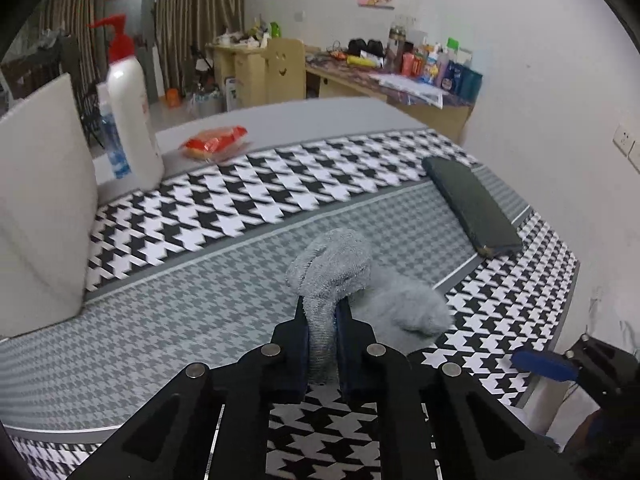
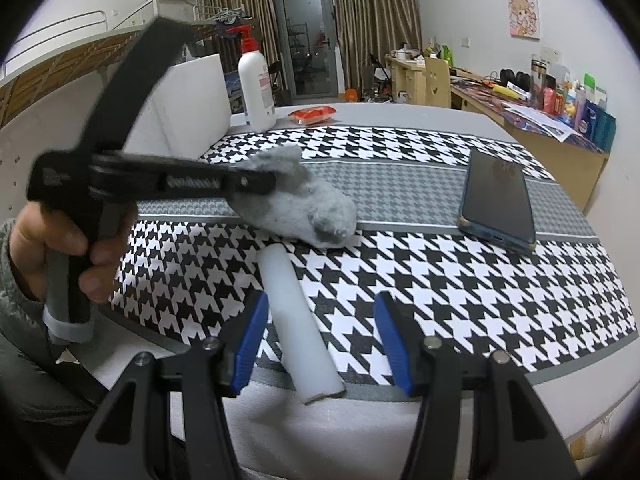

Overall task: Organize soft objects
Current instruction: 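Close the left tool on the grey sock and lift it, then carry the sock in the left tool while the right tool carries the tube over the foam box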

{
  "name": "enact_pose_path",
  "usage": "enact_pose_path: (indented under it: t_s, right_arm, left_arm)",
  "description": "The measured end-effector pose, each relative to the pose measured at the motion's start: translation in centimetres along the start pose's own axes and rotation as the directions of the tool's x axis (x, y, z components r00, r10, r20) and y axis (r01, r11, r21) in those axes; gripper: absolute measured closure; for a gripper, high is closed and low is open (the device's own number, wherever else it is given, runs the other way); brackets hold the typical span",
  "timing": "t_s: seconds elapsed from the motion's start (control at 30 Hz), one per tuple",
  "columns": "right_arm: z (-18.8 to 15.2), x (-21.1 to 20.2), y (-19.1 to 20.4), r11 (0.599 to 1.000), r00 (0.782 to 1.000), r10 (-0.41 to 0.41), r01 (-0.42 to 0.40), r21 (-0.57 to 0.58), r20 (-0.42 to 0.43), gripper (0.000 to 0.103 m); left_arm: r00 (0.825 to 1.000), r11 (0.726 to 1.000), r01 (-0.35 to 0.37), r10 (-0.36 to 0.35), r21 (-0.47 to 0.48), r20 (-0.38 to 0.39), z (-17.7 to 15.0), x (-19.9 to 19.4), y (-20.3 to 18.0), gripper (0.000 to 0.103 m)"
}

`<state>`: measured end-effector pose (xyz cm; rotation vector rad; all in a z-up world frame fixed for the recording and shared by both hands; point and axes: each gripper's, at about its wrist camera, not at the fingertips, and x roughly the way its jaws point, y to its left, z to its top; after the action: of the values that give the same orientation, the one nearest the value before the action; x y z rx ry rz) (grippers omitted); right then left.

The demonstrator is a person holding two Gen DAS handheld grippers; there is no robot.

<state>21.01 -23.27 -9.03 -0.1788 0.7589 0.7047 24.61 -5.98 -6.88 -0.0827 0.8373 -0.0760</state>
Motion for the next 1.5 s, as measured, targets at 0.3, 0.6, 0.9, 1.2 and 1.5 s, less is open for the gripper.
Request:
enact_pose_path:
  t_s: [0.3, 0.6, 0.9, 1.2, 1.5]
  right_arm:
    - [-0.1, 0.9, 1.6, 0.996, 1.000, -0.004, 0.002, -0.089, -0.017, 0.043]
    - [0.1, 1.6, 2.0, 0.993, 0.998, -0.010, 0.003, -0.120, -0.057, 0.066]
    - [1.0, 0.8, 1.9, 0.996, 0.999, 0.020, -0.023, -0.089, -0.037, 0.087]
    - [2.7, -0.3, 2.4, 0.999, 0.999, 0.031, -0.029, -0.035, 0.033, 0.087]
    - [4.1, -0.4, 4.0, 0.999, 0.996, 0.036, -0.033, -0.039, 0.077, 0.086]
  left_arm:
    - [0.999, 1.000, 0.003, -0.003, -0.006, 0.044, 0.3, -2.6, 0.5, 0.091]
    - [0.999, 1.000, -0.002, 0.003, -0.019, 0.044, 0.1, -3.1, 1.2, 0.091]
    - [0.998, 0.999, -0.009, 0.011, -0.042, 0.059, -0.1, -4.3, 2.6, 0.091]
    - [0.992, 0.998, -0.043, 0.049, -0.052, 0.114, -0.3, -6.6, 3.6, 0.091]
    - [0.986, 0.995, -0.071, 0.080, -0.065, 0.148, -0.8, -8.5, 5.0, 0.091]
